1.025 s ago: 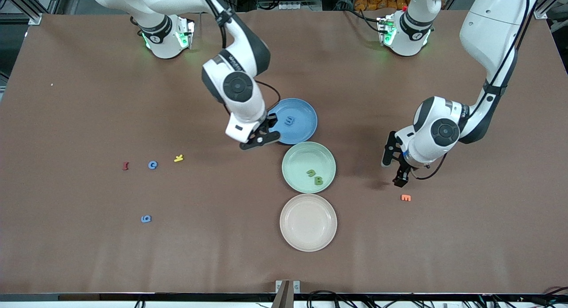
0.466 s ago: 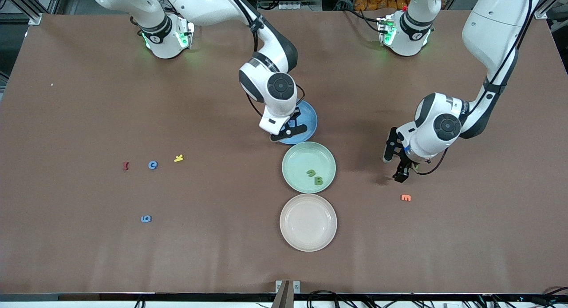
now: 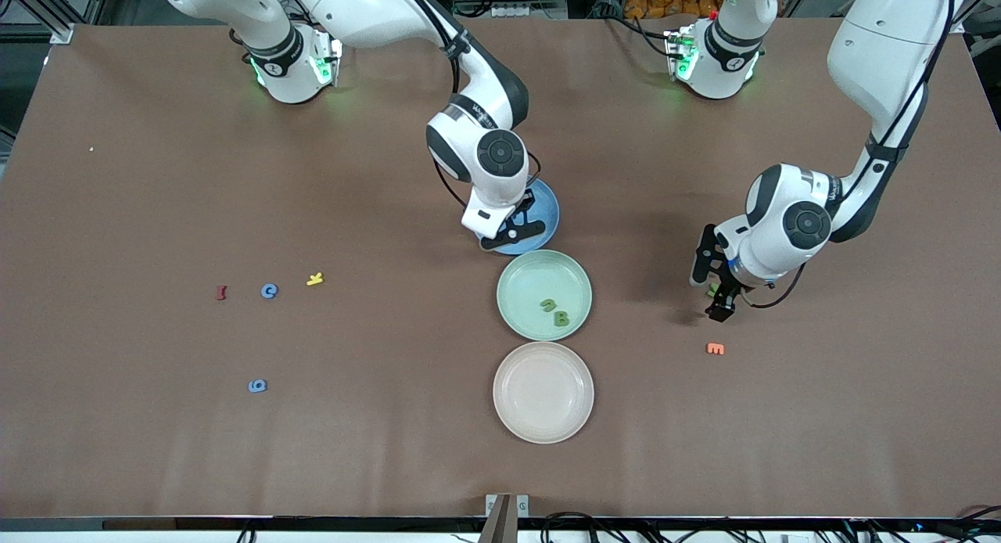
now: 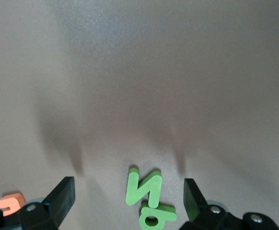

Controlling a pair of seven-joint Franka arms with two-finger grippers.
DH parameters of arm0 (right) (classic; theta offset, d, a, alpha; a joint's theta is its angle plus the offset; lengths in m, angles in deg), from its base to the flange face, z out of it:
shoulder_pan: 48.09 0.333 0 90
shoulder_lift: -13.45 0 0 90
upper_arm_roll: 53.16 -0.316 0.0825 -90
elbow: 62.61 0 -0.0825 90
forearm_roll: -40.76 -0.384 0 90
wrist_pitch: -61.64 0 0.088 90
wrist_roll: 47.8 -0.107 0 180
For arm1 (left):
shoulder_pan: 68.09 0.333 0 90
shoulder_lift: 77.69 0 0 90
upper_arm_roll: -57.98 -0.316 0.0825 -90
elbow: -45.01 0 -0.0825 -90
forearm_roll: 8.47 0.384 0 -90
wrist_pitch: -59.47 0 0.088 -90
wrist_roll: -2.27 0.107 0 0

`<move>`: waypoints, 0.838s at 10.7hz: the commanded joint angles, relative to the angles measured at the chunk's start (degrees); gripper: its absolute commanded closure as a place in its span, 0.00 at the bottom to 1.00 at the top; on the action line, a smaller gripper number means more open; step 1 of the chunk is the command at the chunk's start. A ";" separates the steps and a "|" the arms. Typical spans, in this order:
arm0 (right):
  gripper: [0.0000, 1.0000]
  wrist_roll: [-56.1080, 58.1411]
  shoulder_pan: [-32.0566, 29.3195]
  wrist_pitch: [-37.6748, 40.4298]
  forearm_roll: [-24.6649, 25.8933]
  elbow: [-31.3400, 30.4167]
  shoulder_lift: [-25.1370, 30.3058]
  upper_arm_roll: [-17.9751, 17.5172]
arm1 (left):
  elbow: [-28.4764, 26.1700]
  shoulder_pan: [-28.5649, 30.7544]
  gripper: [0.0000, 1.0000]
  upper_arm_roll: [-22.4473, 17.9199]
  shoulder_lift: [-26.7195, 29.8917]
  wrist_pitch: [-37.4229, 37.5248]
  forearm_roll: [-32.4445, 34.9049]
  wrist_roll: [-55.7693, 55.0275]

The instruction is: Sort letters by color into matching plates

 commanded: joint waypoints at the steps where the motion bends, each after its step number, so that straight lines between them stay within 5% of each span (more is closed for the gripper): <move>1: 0.00 2.07 -2.64 1.55 -0.07 0.22 1.85 -0.03 | -1.26 0.66 0.02 0.80 0.95 -0.79 1.02 0.95; 9: 0.00 6.12 -21.52 3.05 2.57 -5.58 9.33 0.23 | -1.00 0.74 0.09 0.71 0.07 -1.40 1.28 1.65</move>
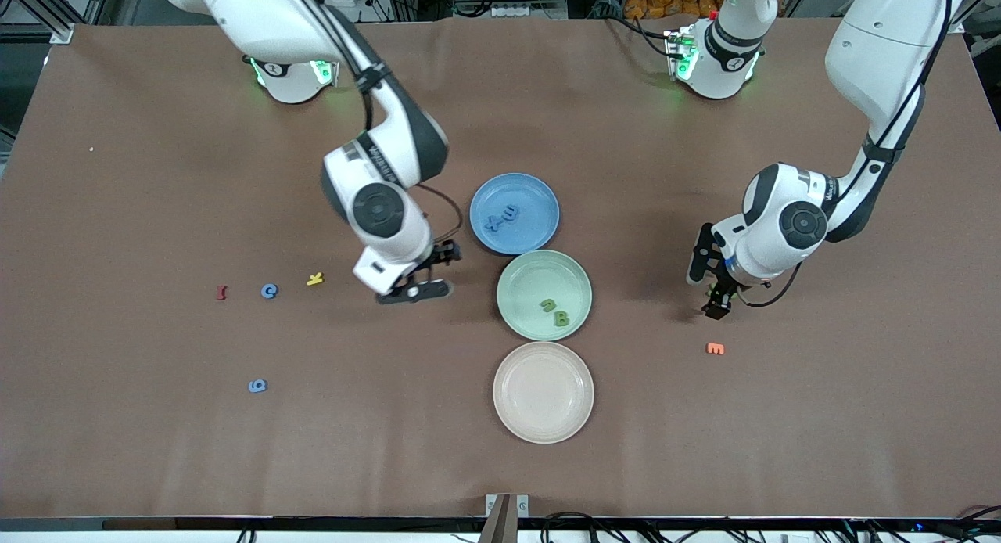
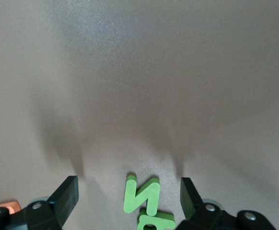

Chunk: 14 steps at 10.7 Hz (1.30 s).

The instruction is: Sort letters by color into matching plates

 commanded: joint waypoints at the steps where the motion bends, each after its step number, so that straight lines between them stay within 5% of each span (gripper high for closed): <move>1: 0.00 2.18 -9.45 -0.46 2.09 -2.90 3.37 -0.99 | -0.53 0.76 0.10 0.32 0.25 -1.15 1.28 2.01; 5: 0.00 10.62 -21.50 -0.64 2.36 -4.84 4.52 -1.08 | -0.27 2.16 0.14 0.23 -0.89 -1.58 2.85 2.72; 9: 0.00 9.67 -27.32 -1.16 2.01 -6.23 5.05 -1.08 | 0.35 2.43 0.16 0.23 -1.77 -2.38 3.65 3.93; 14: 0.00 7.02 -31.18 -11.27 1.48 -22.39 13.04 -1.08 | 0.70 2.17 0.29 0.40 -2.21 -2.38 3.65 3.95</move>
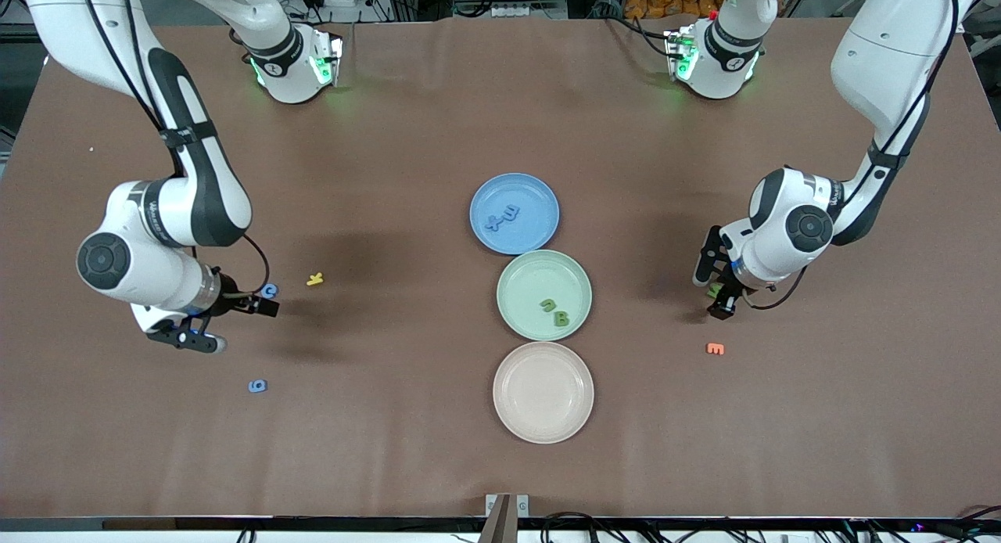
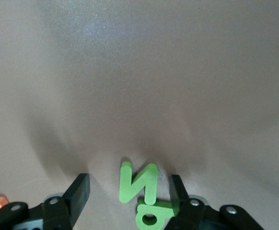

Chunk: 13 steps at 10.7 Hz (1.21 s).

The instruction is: Sort letters by color into matching plates

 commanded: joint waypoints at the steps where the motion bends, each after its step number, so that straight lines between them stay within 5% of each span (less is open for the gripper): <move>1: 0.00 -0.60 -2.95 -5.42 -0.14 -10.76 5.74 -1.10 | 0.44 0.19 0.46 0.51 -0.59 -0.62 1.44 0.81; 4: 0.00 -0.42 -3.22 -12.03 -0.14 -15.08 5.03 -1.10 | 0.79 0.10 1.00 0.51 -0.77 -0.62 1.44 0.55; 9: 0.00 -0.25 -3.57 -20.99 -0.06 -19.83 3.37 -1.10 | 2.64 -0.08 1.00 1.21 0.81 -0.27 0.39 -1.29; 13: 0.00 -0.07 -3.75 -24.51 -0.06 -20.18 0.73 -1.10 | 7.46 0.01 1.00 6.03 1.43 6.57 0.38 -16.46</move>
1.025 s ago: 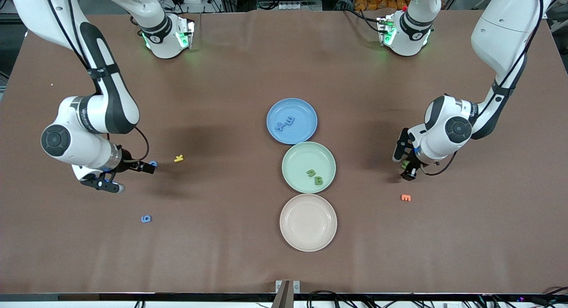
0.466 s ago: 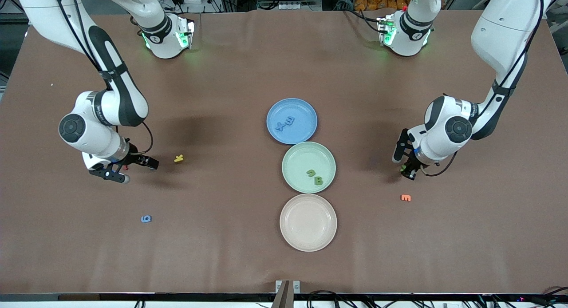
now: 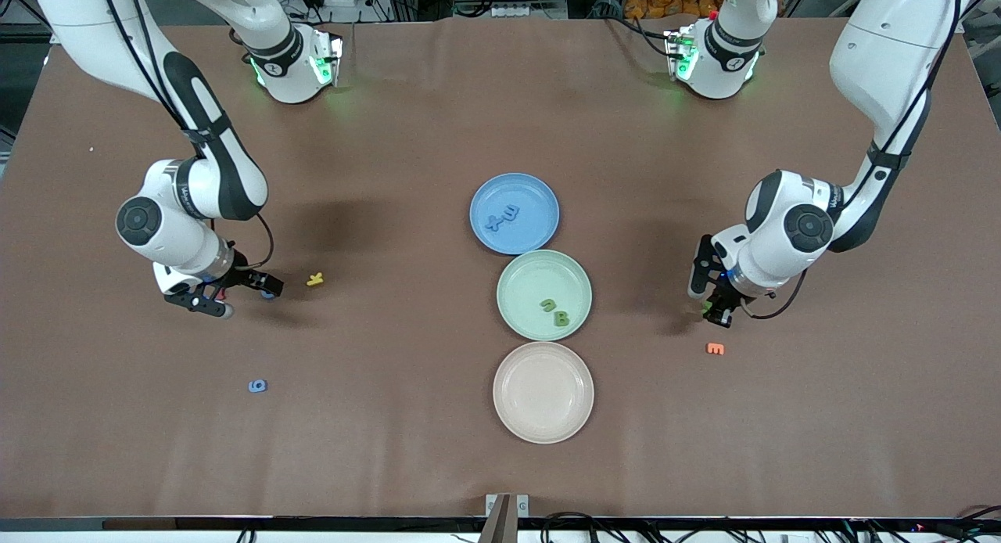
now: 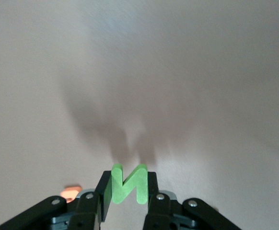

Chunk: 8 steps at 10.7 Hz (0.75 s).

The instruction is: Sort letters by color into matching plates

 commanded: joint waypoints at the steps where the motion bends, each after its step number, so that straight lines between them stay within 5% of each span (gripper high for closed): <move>1: 0.00 0.01 -1.17 -3.81 -0.05 -0.99 -1.54 -0.91 | 4.51 0.13 1.00 4.67 1.22 7.78 0.34 -14.07; 3: 0.02 0.10 -1.08 -4.52 0.12 -1.17 -2.07 -0.91 | 6.72 -0.22 1.00 7.75 1.40 10.35 0.34 -26.01; 6: 0.31 0.97 -1.08 -4.53 0.56 -1.17 -2.42 -1.00 | 8.74 -4.42 1.00 9.79 1.05 11.41 0.34 -45.52; 8: 0.35 2.03 -1.08 -6.18 0.56 -1.78 -3.12 -0.91 | 10.15 -9.95 1.00 9.79 0.88 12.02 0.34 -58.18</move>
